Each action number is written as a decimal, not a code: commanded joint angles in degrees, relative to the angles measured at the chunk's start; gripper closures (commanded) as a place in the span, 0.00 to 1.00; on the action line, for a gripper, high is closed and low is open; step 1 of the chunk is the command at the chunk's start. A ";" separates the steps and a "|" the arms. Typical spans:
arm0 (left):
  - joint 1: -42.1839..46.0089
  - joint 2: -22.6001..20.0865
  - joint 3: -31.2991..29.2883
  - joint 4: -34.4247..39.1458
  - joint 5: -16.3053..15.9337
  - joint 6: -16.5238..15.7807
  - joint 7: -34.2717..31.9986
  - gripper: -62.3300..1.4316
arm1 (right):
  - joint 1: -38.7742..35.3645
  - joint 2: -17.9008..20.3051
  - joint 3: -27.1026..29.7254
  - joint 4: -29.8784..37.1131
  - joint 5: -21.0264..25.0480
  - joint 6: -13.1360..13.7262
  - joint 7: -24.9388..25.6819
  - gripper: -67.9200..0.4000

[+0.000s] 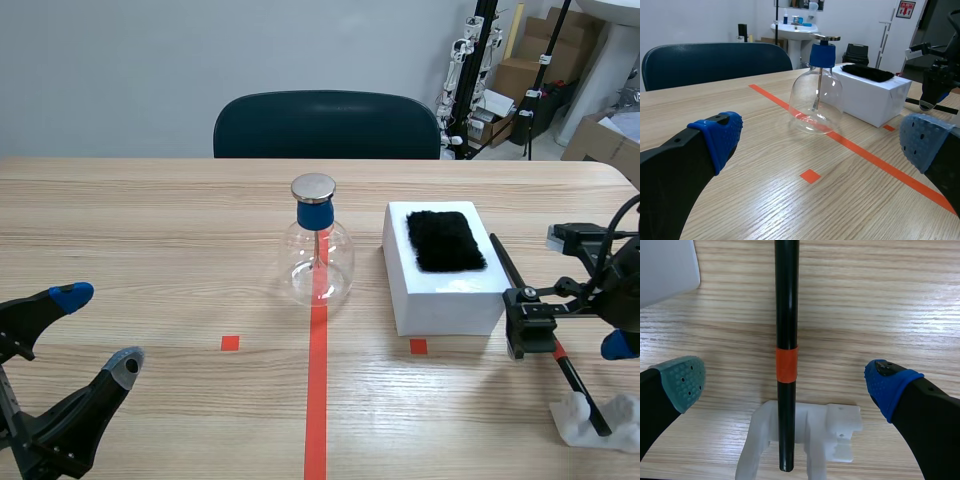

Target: Do the electroscope experiment. return to the home posture

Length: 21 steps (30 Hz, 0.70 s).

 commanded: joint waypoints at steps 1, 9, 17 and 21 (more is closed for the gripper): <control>-0.17 -0.37 -0.37 0.44 -0.55 -0.17 -0.98 0.00 | 0.48 1.53 0.07 0.55 0.17 -0.13 0.07 0.00; -0.17 -0.37 -0.37 0.44 -0.55 -0.17 -0.98 0.00 | -0.98 1.40 0.07 0.55 0.37 1.14 0.87 0.00; -0.17 -0.37 -0.37 0.44 -0.55 -0.17 -0.98 0.00 | -1.07 1.40 0.07 0.55 0.33 1.14 0.87 0.00; -0.17 -0.37 -0.37 0.44 -0.55 -0.17 -0.98 0.00 | -1.07 1.40 0.07 0.55 0.33 1.14 0.87 0.00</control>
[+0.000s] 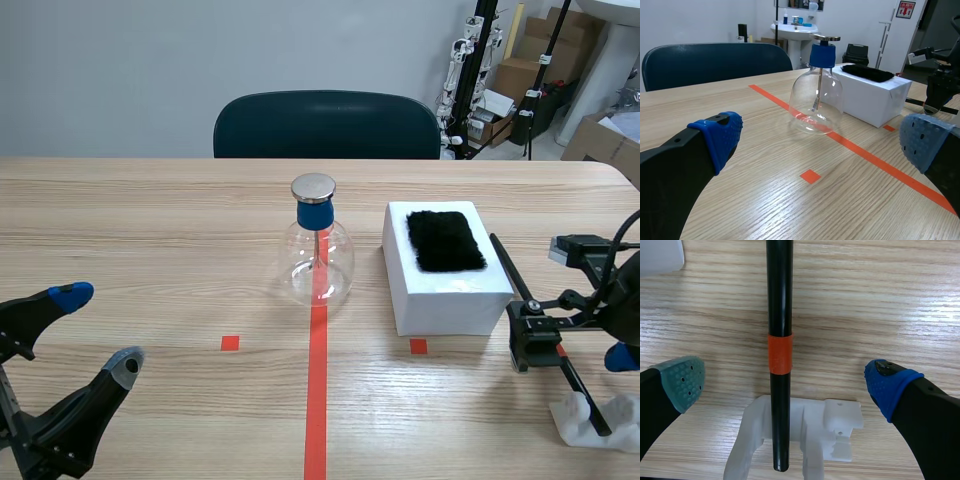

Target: Do the electroscope experiment. return to the home posture

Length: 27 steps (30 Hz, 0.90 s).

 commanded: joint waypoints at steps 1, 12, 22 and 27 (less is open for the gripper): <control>-0.17 -0.37 -0.37 0.44 -0.55 -0.17 -0.98 0.00 | 0.83 0.94 0.07 0.55 0.15 0.04 0.00 0.00; -0.17 -0.37 -0.37 0.44 -0.55 -0.17 -0.98 0.00 | 0.83 1.11 0.07 0.83 0.02 0.07 2.16 0.00; -0.17 -0.37 -0.37 0.44 -0.55 -0.17 -0.98 0.00 | -2.19 2.86 0.33 8.50 -0.20 0.26 4.61 0.00; -0.17 -0.37 -0.37 0.44 -0.55 -0.17 -0.98 0.00 | -6.10 4.24 1.86 14.47 -0.22 0.31 7.65 0.00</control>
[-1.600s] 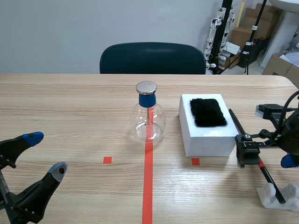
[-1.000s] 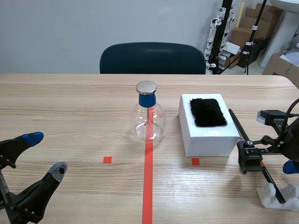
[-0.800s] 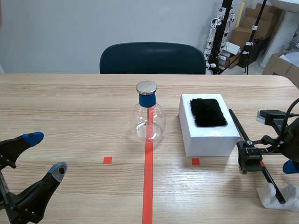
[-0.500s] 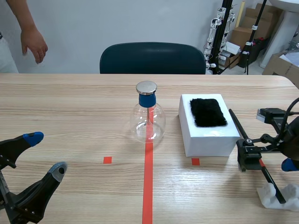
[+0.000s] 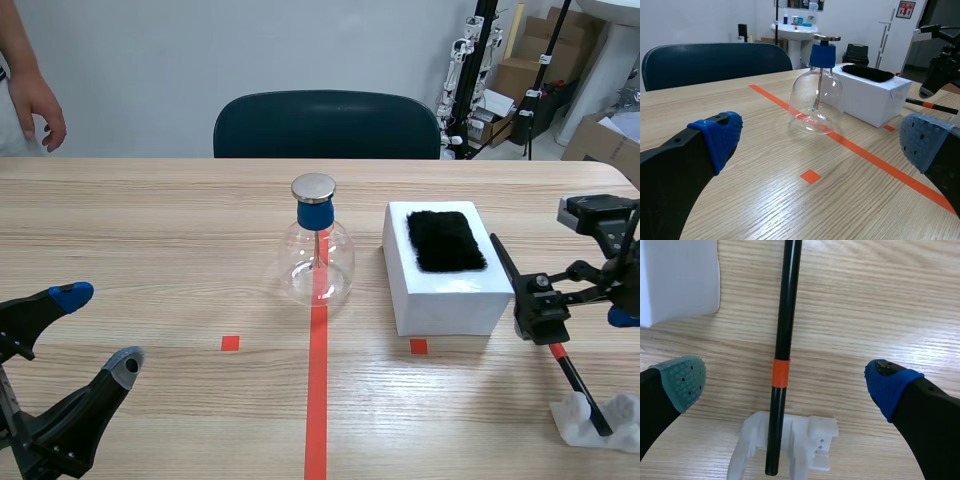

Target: Do the electroscope experiment. return to the home posture

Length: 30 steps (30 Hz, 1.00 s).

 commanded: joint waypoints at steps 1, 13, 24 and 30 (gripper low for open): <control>-0.17 -0.37 -0.37 0.44 -0.57 -0.17 -0.98 0.00 | -0.79 1.46 1.16 2.10 0.15 0.57 0.83 0.00; -0.17 -0.37 -0.37 0.44 -0.57 -0.17 -0.98 0.00 | -15.47 7.15 3.80 15.10 0.33 3.17 23.61 0.00; 5.16 -6.27 -0.66 3.13 -4.70 -0.59 -5.68 0.00 | -29.35 13.97 4.55 22.95 -0.98 8.39 44.57 0.00; 14.08 -13.75 -4.20 10.88 -6.64 -0.59 -5.25 0.00 | -33.42 15.04 4.55 23.85 -1.33 13.20 55.32 0.00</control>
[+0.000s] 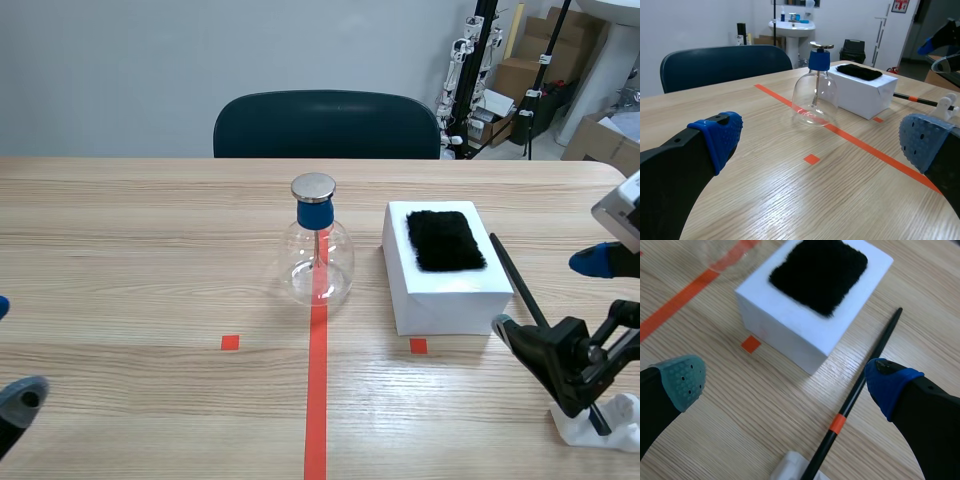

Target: Do the electroscope experiment. return to the home posture

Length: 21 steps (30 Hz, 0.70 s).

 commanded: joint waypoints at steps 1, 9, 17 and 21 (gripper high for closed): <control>2.97 -2.27 -2.43 2.67 -1.97 -0.09 -0.63 0.00 | 0.02 0.55 0.90 0.66 -0.63 0.83 2.84 0.00; 19.06 -5.79 -14.69 14.40 -11.21 -0.04 9.53 0.00 | -4.76 0.55 0.87 1.42 -8.81 3.54 18.32 0.00; 32.28 -5.62 -23.82 28.63 -15.45 3.06 18.03 0.00 | -9.64 0.55 0.92 2.38 -11.34 3.65 27.41 0.00; 36.09 -3.17 -27.96 35.87 -18.67 6.36 24.20 0.00 | -12.90 0.50 2.16 2.29 -10.60 3.48 32.96 0.00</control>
